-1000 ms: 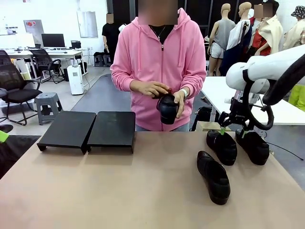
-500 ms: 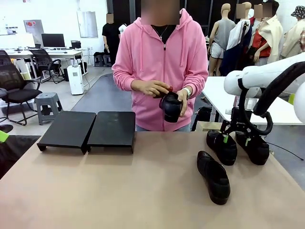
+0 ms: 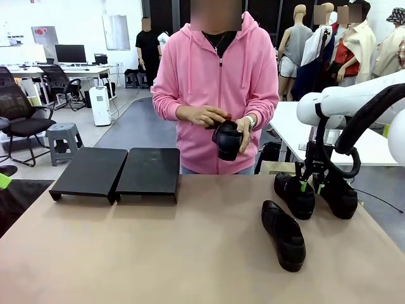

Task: Organize the shoes by placing them on the stand.
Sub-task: Pick up one Shoe and place it in the middle of the table.

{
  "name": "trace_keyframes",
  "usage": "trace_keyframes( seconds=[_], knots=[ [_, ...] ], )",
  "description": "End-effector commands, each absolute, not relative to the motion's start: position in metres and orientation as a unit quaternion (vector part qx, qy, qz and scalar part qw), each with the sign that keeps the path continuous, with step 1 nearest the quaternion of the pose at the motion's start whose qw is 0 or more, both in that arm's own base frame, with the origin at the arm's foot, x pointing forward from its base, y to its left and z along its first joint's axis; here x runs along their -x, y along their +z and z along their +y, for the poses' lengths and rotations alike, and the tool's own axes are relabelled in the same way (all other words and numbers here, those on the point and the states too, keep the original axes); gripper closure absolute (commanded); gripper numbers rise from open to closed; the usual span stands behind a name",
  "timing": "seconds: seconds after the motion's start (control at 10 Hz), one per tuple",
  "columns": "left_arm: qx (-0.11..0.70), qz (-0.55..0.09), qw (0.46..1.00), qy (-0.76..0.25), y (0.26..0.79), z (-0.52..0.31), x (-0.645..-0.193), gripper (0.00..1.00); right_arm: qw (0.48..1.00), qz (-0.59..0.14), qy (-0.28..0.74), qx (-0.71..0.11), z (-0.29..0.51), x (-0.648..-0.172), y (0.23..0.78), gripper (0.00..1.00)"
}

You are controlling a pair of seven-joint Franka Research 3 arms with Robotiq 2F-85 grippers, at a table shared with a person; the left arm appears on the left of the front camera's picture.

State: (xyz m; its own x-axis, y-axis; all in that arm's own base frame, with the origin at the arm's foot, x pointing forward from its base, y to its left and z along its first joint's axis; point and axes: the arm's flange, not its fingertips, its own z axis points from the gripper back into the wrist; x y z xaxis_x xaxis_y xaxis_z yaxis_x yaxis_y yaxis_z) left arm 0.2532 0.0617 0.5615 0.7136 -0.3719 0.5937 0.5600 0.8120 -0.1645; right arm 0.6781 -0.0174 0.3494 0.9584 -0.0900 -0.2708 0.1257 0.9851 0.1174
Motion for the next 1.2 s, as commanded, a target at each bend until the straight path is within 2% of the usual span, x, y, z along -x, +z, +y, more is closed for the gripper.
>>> trace_keyframes(
  seconds=[0.0,0.3,0.5,0.7,0.9,1.0,1.1],
  knots=[
    [0.176,-0.281,0.907,-0.259,0.562,0.063,-0.253,0.00,0.987,0.129,-0.064,-0.067,-0.014,-0.685,0.347,1.00],
    [0.176,-0.281,0.907,-0.259,0.562,0.063,-0.253,0.00,0.988,0.126,-0.056,-0.062,-0.012,-0.682,0.348,1.00],
    [0.176,-0.281,0.907,-0.259,0.562,0.063,-0.253,0.00,0.990,0.113,-0.050,-0.068,-0.019,-0.669,0.370,1.00],
    [0.176,-0.281,0.907,-0.259,0.562,0.063,-0.253,0.00,0.991,0.044,-0.050,-0.112,-0.043,-0.603,0.443,1.00],
    [0.176,-0.281,0.907,-0.259,0.562,0.063,-0.253,0.00,0.985,-0.002,-0.057,-0.164,-0.070,-0.512,0.505,1.00],
    [0.176,-0.281,0.907,-0.259,0.562,0.063,-0.253,0.00,0.987,-0.007,0.007,-0.158,-0.078,-0.466,0.521,1.00],
    [0.176,-0.281,0.907,-0.259,0.562,0.063,-0.253,0.00,0.988,-0.010,0.026,-0.153,-0.088,-0.435,0.527,1.00]
  ],
)
